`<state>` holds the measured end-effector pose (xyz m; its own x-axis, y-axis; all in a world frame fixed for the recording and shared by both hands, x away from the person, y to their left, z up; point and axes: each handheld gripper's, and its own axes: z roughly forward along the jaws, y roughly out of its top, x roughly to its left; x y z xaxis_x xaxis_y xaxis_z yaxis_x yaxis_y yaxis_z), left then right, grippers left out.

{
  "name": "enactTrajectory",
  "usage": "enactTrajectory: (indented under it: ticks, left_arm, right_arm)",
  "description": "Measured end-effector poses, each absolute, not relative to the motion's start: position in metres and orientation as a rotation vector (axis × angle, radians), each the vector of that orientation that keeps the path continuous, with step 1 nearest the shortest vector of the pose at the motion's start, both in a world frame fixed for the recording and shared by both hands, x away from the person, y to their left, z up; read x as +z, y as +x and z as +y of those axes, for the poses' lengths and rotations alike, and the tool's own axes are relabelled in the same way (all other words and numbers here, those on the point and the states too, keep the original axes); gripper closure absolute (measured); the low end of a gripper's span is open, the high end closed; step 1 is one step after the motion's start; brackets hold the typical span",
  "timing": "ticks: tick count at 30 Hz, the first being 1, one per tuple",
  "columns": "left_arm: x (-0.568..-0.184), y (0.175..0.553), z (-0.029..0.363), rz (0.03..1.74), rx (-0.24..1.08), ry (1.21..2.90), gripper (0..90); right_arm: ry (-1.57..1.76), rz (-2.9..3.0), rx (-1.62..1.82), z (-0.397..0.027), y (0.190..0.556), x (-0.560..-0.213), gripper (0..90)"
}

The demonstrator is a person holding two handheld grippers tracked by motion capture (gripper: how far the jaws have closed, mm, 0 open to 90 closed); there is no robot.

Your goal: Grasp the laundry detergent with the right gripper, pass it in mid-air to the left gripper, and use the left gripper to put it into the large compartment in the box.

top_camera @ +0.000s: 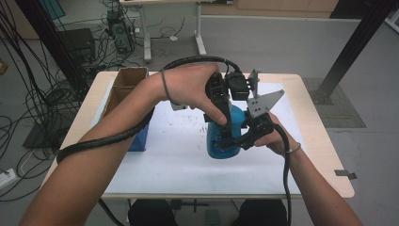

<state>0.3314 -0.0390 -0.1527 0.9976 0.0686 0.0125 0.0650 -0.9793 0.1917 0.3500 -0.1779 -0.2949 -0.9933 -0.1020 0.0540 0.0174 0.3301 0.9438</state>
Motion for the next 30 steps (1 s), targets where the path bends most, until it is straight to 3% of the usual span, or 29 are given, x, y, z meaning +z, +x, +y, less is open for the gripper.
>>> enactTrajectory:
  ticks: [30]
  left_arm:
    - [-0.1493, 0.3327, -0.0354, 0.105, 0.039, 2.948, 11.8]
  right_arm:
    - [0.09, -2.477, -1.749, -0.1752, 0.3517, -0.2944, 44.6]
